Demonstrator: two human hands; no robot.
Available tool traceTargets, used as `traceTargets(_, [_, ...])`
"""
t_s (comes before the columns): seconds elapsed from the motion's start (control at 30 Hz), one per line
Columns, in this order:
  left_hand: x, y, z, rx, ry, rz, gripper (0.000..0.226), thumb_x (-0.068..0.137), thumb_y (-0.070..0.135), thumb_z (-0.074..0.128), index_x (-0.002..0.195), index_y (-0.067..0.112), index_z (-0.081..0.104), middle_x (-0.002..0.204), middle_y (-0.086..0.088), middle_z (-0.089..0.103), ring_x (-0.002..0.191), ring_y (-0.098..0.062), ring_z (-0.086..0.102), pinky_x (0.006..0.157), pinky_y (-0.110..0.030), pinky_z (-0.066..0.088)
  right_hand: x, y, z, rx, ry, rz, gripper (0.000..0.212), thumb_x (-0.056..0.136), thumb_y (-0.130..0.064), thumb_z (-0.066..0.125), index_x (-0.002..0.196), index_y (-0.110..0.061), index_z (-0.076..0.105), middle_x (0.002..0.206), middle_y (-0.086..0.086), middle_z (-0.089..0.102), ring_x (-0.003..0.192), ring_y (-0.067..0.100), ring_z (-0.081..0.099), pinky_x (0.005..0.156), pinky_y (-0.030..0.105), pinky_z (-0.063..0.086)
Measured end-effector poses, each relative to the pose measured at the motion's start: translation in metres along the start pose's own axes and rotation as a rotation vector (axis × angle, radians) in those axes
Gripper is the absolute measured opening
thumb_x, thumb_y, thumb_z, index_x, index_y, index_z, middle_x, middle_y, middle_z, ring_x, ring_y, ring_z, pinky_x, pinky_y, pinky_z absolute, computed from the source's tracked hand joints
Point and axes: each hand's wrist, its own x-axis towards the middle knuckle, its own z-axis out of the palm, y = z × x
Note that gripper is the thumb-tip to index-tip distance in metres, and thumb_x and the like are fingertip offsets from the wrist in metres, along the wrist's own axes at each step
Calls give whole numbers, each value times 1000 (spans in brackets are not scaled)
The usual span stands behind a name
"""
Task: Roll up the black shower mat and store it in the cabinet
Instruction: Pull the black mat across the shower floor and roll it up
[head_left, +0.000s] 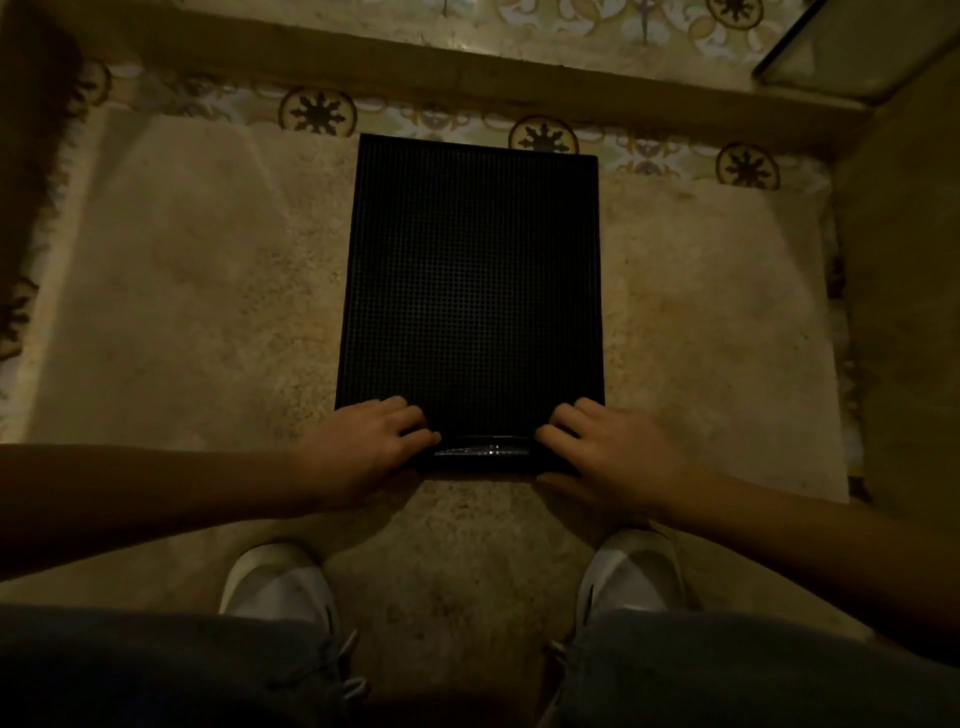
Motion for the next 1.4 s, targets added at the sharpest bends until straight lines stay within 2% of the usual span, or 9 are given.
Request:
traceTargets(0.2, [-3, -1, 9, 31, -140, -116, 84, 81, 35, 69, 151, 16, 28, 132, -9, 45, 109, -24, 49, 83, -37, 52, -6, 3, 7, 56, 18, 92, 48, 103, -46, 42, 130, -11, 62, 112, 11, 63, 88, 27, 61, 55, 42, 55])
traceTargets(0.3, [-2, 4, 11, 76, -55, -137, 70, 77, 29, 68, 141, 8, 47, 115, -15, 56, 94, -29, 57, 73, -39, 54, -4, 6, 10, 87, 51, 73, 46, 104, -42, 41, 135, -14, 59, 110, 9, 64, 87, 26, 61, 54, 40, 55])
traceTargets(0.37, [0, 3, 14, 91, 64, -124, 50, 89, 28, 48, 133, 5, 56, 104, -15, 61, 84, -29, 60, 66, -37, 53, -1, 12, 11, 108, 70, 60, 44, 104, -41, 42, 139, -19, 57, 107, 8, 65, 84, 25, 61, 50, 39, 52])
traceTargets(0.47, [6, -5, 17, 37, 139, -129, 52, 101, 37, 28, 127, 5, 60, 99, -15, 60, 80, -29, 60, 63, -36, 52, 4, 19, 12, 141, 106, 85, 46, 104, -40, 36, 138, -20, 58, 103, 8, 64, 78, 25, 59, 44, 38, 48])
traceTargets(0.57, [13, -16, 21, 80, 134, -142, 56, 99, 48, 32, 127, 7, 58, 102, -16, 58, 83, -30, 59, 64, -38, 52, 7, 15, 17, 89, 152, 150, 40, 102, -33, 44, 136, -19, 59, 103, 11, 55, 79, 24, 52, 42, 33, 41])
traceTargets(0.73, [20, -33, 21, 164, 194, -47, 57, 95, 56, 39, 128, 11, 53, 99, -20, 60, 78, -31, 58, 64, -37, 51, 15, 14, 23, -9, 201, 203, 42, 91, -21, 68, 132, -15, 59, 102, 11, 52, 88, 28, 46, 66, 37, 39])
traceTargets(0.93, [23, -43, 18, 149, 253, 42, 48, 99, 46, 45, 126, 11, 64, 101, -11, 63, 81, -26, 57, 64, -35, 48, 22, 5, 13, -121, 203, 170, 38, 97, -21, 46, 132, -7, 52, 116, 13, 61, 93, 31, 56, 73, 44, 49])
traceTargets(1.1, [28, -47, 13, 72, 269, 23, 48, 98, 44, 47, 124, 9, 67, 95, -11, 64, 78, -25, 59, 62, -34, 49, 33, -2, 8, -118, 196, 104, 47, 95, -44, 55, 122, -6, 60, 113, 13, 64, 90, 28, 60, 69, 41, 50])
traceTargets(1.4, [40, -26, 14, 252, 232, -137, 63, 91, 59, 43, 120, 5, 56, 101, -14, 55, 86, -30, 51, 69, -41, 44, 42, 14, 9, -104, 236, 108, 40, 101, -37, 50, 122, -6, 63, 113, 12, 66, 91, 30, 61, 66, 41, 50])
